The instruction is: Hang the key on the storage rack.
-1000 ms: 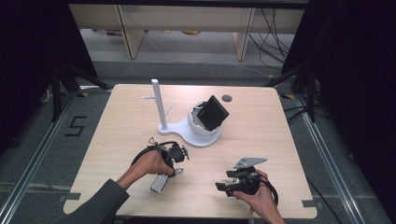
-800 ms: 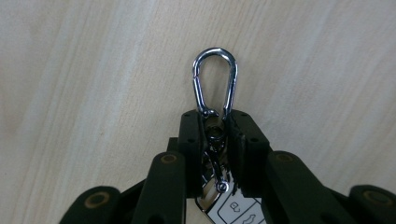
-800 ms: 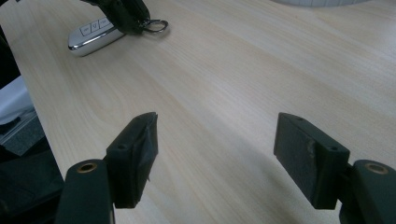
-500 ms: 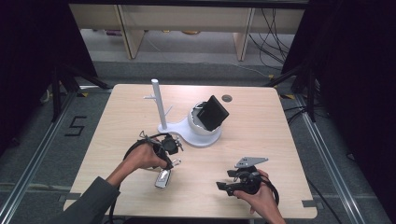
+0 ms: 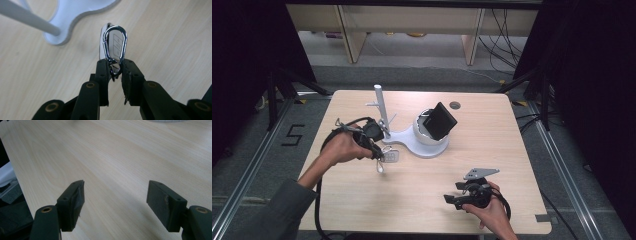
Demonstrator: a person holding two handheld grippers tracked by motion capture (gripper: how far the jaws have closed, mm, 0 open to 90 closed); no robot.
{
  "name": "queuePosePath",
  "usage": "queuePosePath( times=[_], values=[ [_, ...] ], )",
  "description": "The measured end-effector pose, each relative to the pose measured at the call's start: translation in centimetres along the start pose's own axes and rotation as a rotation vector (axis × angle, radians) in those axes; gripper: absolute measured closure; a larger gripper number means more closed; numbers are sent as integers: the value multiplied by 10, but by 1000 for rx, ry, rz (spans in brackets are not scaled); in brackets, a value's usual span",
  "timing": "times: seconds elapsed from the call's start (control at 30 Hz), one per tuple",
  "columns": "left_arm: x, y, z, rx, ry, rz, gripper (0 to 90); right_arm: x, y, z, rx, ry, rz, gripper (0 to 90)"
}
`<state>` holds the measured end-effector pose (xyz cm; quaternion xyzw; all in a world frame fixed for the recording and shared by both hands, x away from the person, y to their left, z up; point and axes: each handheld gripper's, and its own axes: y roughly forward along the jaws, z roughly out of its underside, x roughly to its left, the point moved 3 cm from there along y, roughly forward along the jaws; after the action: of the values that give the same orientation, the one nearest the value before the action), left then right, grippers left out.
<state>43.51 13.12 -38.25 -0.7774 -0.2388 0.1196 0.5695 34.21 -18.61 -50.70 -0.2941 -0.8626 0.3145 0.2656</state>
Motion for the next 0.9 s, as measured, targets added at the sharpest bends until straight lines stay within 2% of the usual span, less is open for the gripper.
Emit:
queuePosePath(
  times=[0.03, 0.13, 0.23, 0.3, 0.33, 0.4, 0.43, 0.47, 0.53, 0.57, 0.67, 0.8, 0.87, 0.9],
  values=[
    [4, -7, 0, -8, -5, -9, 754, -1, 0, 0, -3, -13, 2, 315],
    [13, -24, 1, -37, -31, -29, 753, -1, 0, 0, -4, 1, -3, 315],
    [22, -38, 3, -36, -35, -56, 754, -2, 0, 0, -6, -9, -3, 315],
    [27, -47, 5, -33, -54, -62, 754, -1, 0, 0, -5, 0, -6, 315],
    [32, -52, 5, -45, -53, -76, 754, -1, 0, 0, -8, -12, -4, 315],
    [38, -57, 7, -62, -77, -76, 753, -1, 1, 0, -2, -10, -1, 315],
    [41, -60, 7, -64, -86, -93, 754, -1, 1, 0, -2, -2, -4, 315],
    [43, -62, 8, -57, -96, -93, 754, -1, 1, 0, -5, 3, 3, 315],
    [48, -67, 7, -69, -108, -103, 754, -2, 1, 0, -8, -10, -3, 315],
    [51, -68, 7, -83, -121, -109, 754, -1, 1, 1, 1, 6, -1, 315],
    [59, -74, 4, -77, -134, -118, 753, -3, 1, 0, -7, -12, -3, 315],
    [69, -79, 0, -86, -154, -140, 754, -2, 0, 0, -6, -7, -2, 316],
    [71, -78, -2, -93, -169, -139, 753, 0, 0, 0, -6, 8, 1, 316],
    [72, -79, -3, -97, -176, -142, 754, -2, 0, 0, -10, -15, 1, 316]
  ],
)
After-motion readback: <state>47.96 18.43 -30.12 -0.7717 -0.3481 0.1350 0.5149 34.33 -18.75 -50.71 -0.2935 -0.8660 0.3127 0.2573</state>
